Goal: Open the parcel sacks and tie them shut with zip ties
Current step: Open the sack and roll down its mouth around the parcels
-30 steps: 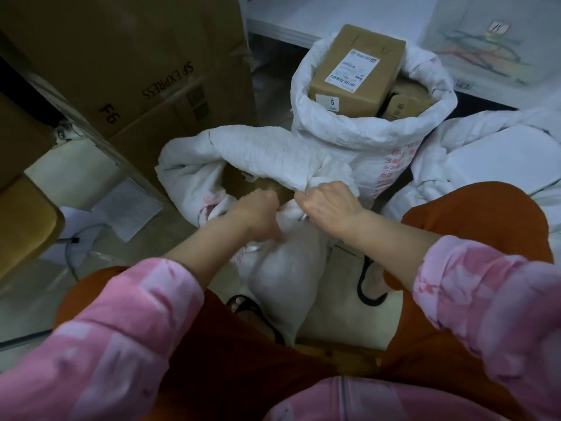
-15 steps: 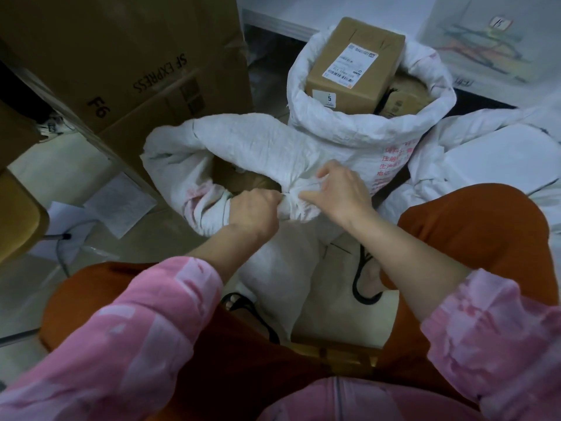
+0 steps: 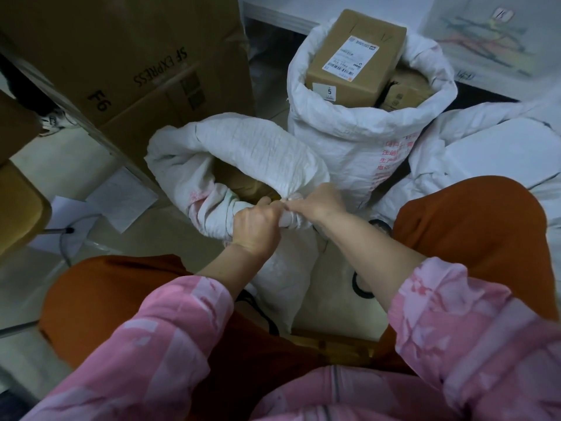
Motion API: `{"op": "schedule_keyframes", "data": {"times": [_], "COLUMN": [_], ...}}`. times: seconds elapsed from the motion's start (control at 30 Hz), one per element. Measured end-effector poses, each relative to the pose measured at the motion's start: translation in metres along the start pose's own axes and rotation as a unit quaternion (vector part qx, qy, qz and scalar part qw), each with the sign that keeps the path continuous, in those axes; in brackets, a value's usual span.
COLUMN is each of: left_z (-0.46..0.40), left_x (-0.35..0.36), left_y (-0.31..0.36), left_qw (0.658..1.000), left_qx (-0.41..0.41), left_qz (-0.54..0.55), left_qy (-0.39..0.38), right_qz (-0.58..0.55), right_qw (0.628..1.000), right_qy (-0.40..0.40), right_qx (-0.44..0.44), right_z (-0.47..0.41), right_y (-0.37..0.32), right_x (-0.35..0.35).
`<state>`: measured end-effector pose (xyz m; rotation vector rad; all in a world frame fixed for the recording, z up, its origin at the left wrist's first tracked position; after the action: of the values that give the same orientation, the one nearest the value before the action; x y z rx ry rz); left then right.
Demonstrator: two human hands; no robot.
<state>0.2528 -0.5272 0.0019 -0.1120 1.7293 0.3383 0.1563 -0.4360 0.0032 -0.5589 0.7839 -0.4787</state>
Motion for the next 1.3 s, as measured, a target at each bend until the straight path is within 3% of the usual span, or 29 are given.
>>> {"op": "schedule_keyframes", "data": {"times": [0.1, 0.17, 0.23, 0.3, 0.37, 0.4, 0.43, 0.5, 0.57, 0.6, 0.63, 0.7, 0.77, 0.83, 0.93, 1.0, 1.03, 1.1, 1.17, 1.23, 1.3], "left_z": [0.0, 0.002, 0.005, 0.008, 0.013, 0.016, 0.019, 0.023, 0.018, 0.011, 0.002, -0.022, -0.043, -0.064, -0.096, -0.115, -0.124, -0.137, -0.148, -0.158, -0.169], "left_x": [0.001, 0.001, 0.001, 0.001, 0.006, 0.007, 0.01, 0.018, 0.019, 0.014, 0.004, -0.021, -0.039, -0.042, -0.035, -0.042, -0.048, -0.058, -0.059, -0.052, -0.04], "left_y": [0.0, -0.004, -0.011, -0.02, -0.022, -0.018, -0.013, -0.002, 0.001, 0.002, 0.003, -0.001, -0.004, -0.004, -0.005, -0.015, -0.025, -0.045, -0.052, -0.048, -0.045], "left_qw": [1.0, 0.999, 0.998, 0.997, 0.996, 0.995, 0.992, 0.978, 0.929, 0.922, 0.935, 0.983, 0.994, 0.996, 0.98, 0.944, 0.906, 0.797, 0.722, 0.708, 0.708], "left_qx": [0.013, 0.015, 0.022, 0.033, 0.056, 0.068, 0.079, 0.06, -0.007, -0.023, -0.03, -0.029, -0.009, 0.017, 0.024, -0.032, -0.074, -0.149, -0.171, -0.202, -0.272], "left_qz": [-0.008, -0.022, -0.034, -0.033, -0.049, -0.067, -0.096, -0.114, -0.063, -0.021, 0.02, 0.09, 0.105, 0.08, 0.134, 0.163, 0.193, 0.32, 0.42, 0.456, 0.469], "left_qy": [0.016, 0.026, 0.041, 0.057, 0.058, 0.039, 0.001, -0.164, -0.365, -0.386, -0.352, -0.156, -0.031, -0.044, -0.147, -0.287, -0.37, -0.491, -0.523, -0.5, -0.453], "right_qz": [-0.024, -0.158, -0.356, -0.522, -0.608, -0.623, -0.621, -0.589, -0.564, -0.56, -0.557, -0.542, -0.522, -0.511, -0.5, -0.504, -0.505, -0.492, -0.449, -0.388, -0.223], "right_qw": [0.999, 0.985, 0.924, 0.825, 0.758, 0.745, 0.747, 0.769, 0.785, 0.789, 0.794, 0.808, 0.821, 0.825, 0.824, 0.823, 0.826, 0.841, 0.864, 0.897, 0.97], "right_qy": [0.044, 0.03, -0.028, -0.093, -0.126, -0.137, -0.15, -0.181, -0.201, -0.208, -0.21, -0.211, -0.216, -0.236, -0.265, -0.261, -0.247, -0.216, -0.214, -0.192, -0.065], "right_qx": [0.016, 0.061, 0.136, 0.195, 0.201, 0.194, 0.185, 0.168, 0.157, 0.145, 0.128, 0.097, 0.076, 0.053, 0.017, 0.018, 0.03, 0.063, 0.073, 0.085, 0.063], "right_z": [-0.003, -0.002, -0.006, -0.01, -0.013, -0.013, -0.01, -0.005, -0.002, -0.001, -0.001, -0.001, -0.001, 0.0, 0.0, -0.003, -0.008, -0.017, -0.024, -0.029, -0.03], "right_y": [0.001, 0.0, 0.003, 0.003, 0.003, 0.004, 0.005, 0.009, 0.016, 0.02, 0.025, 0.031, 0.036, 0.041, 0.052, 0.066, 0.077, 0.094, 0.1, 0.087, 0.069], "right_x": [0.004, -0.002, -0.021, -0.049, -0.072, -0.076, -0.077, -0.067, -0.055, -0.053, -0.053, -0.056, -0.057, -0.054, -0.055, -0.064, -0.069, -0.078, -0.081, -0.083, -0.092]}}
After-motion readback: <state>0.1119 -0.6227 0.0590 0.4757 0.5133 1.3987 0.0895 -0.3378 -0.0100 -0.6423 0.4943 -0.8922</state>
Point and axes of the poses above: each hand's wrist, its own z-axis away from the middle knuckle, its own x-axis out of the palm, y = z × x, the point moved 2 cm from there along -z, towards the middle knuckle, and after that the axes turned 3 degrees about z, right-handed, at the moved point
